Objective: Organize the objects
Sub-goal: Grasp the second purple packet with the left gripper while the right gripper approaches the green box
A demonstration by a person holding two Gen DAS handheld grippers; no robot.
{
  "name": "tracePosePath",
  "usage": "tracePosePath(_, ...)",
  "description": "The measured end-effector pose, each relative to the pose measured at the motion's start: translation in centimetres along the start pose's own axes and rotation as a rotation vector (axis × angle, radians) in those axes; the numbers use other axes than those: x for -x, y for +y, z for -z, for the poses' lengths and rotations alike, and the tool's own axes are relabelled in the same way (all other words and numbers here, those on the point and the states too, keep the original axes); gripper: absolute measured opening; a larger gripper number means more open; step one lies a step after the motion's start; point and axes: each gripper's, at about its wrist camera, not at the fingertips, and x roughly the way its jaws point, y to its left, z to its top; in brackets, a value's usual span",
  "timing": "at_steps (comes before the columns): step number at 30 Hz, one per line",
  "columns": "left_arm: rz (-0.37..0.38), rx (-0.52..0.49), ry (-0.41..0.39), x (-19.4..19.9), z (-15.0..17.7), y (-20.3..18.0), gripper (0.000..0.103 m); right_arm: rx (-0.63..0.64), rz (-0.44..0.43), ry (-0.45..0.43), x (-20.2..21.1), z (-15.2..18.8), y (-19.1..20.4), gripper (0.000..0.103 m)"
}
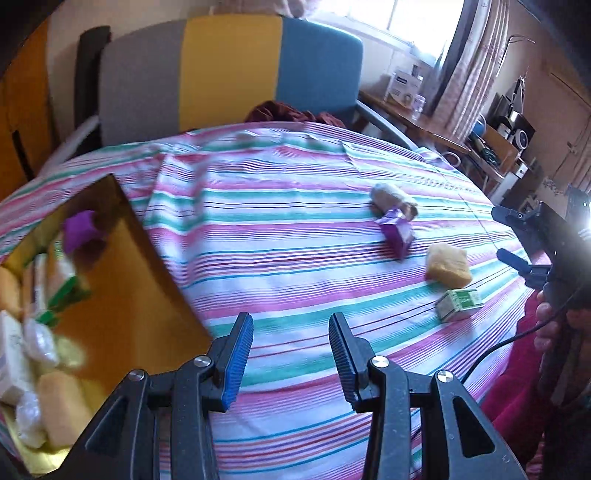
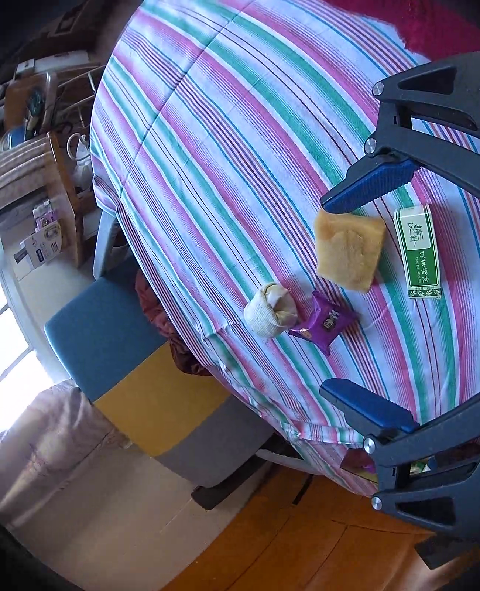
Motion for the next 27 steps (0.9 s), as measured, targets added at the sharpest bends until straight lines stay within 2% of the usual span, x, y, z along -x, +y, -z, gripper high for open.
tracePosePath(5, 0.06, -0.019, 0.032, -2.1, -1.6, -2.5, 0.043, -0.026, -0.018, -0.014, 0.3, -0.2, -0.5, 0.092)
tracePosePath(13, 0.151, 0.046, 0.131, -7.4, -4.3, -5.8, 0.043, -0.088, -0.065, -0.028, 0.7, -0.5, -1.5, 0.094)
tracePosePath(20, 0.167, 0.124, 0.177, -11.1, -6.3, -8.0, 0.043, -0.098, -0.089, -0.01, 0.4, -0.5, -1.6, 0.095)
tracePosePath(27, 0.145, 0.132, 0.171, -14.0, -8.2, -11.1, 0.043, -0.106, -0.11, -0.002, 0.3, -0.5, -1.8, 0.095)
